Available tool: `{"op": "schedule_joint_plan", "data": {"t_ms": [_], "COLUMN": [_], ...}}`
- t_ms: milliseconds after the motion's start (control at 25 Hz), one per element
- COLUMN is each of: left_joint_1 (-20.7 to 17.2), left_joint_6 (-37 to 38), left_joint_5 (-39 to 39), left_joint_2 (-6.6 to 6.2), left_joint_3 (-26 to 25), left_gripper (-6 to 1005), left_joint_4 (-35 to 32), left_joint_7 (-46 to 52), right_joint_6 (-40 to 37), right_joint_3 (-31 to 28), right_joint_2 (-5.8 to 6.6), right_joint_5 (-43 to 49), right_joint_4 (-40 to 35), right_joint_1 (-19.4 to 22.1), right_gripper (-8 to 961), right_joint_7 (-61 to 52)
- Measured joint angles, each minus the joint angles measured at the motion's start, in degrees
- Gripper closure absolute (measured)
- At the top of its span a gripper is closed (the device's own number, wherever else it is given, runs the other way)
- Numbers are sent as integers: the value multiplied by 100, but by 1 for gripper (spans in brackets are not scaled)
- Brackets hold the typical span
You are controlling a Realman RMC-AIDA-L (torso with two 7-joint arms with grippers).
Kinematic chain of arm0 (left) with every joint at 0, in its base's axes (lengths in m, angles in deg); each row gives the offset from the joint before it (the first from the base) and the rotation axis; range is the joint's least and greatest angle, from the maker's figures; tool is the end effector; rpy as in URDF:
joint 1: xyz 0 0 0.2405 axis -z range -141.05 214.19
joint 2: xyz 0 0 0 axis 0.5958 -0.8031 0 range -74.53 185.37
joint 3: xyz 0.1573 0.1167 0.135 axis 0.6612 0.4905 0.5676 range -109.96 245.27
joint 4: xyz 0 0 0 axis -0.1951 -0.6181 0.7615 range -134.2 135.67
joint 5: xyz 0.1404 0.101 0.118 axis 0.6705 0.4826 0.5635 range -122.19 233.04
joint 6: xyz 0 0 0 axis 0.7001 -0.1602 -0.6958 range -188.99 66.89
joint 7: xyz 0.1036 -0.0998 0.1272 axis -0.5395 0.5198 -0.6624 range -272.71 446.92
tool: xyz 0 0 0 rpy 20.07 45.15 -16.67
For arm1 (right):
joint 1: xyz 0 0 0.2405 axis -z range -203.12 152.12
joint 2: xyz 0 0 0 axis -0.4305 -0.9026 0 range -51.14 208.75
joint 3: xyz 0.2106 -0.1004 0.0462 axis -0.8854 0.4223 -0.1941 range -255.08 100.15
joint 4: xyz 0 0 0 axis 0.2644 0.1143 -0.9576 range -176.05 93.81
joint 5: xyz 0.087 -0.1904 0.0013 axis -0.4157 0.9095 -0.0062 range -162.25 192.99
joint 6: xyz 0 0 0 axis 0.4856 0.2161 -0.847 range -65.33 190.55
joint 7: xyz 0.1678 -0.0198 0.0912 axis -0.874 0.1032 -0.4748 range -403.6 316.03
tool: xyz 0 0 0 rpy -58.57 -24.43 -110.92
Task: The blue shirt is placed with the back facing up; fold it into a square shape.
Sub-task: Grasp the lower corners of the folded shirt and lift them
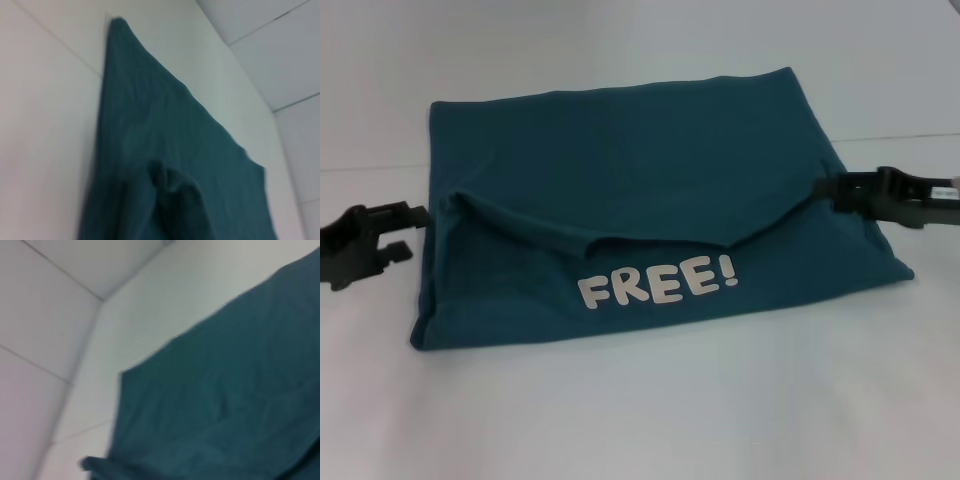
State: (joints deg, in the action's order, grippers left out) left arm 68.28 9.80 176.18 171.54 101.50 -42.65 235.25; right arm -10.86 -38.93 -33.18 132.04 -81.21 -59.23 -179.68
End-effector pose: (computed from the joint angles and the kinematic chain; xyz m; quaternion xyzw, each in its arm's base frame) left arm -0.2832 0.4055 0.0319 -0.6284 -0.6932 -0.2916 0.1990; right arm 0.2658 0.4123 0.0384 -0.7260 0.6050 0.2615 0.1966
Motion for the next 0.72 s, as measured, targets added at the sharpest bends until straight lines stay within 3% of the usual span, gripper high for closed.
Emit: {"op": "schedule_joint_plan", "data": {"t_ms": [160, 360, 720], "left_joint_1": [-168, -268, -373], "left_joint_6": [440, 940, 1038], "left_joint_5": [-155, -134, -56], "left_joint_2": [39, 42, 40], "left_joint_3": [-122, -256, -515], "left_gripper": [369, 366, 358], "left_joint_4": [4, 48, 176], "left_joint_7": [-278, -954, -706], "right_joint_6": [-599, -1145, -1137], "right_joint_3": [-378, -607, -692], "right_joint_2": [49, 372, 445], "right_joint_5": [-539, -675, -511], "right_joint_4": [229, 820, 820], "right_joint_1": [307, 401, 343], "right_gripper": [435, 434, 434], "right_joint_7": [262, 782, 884]}}
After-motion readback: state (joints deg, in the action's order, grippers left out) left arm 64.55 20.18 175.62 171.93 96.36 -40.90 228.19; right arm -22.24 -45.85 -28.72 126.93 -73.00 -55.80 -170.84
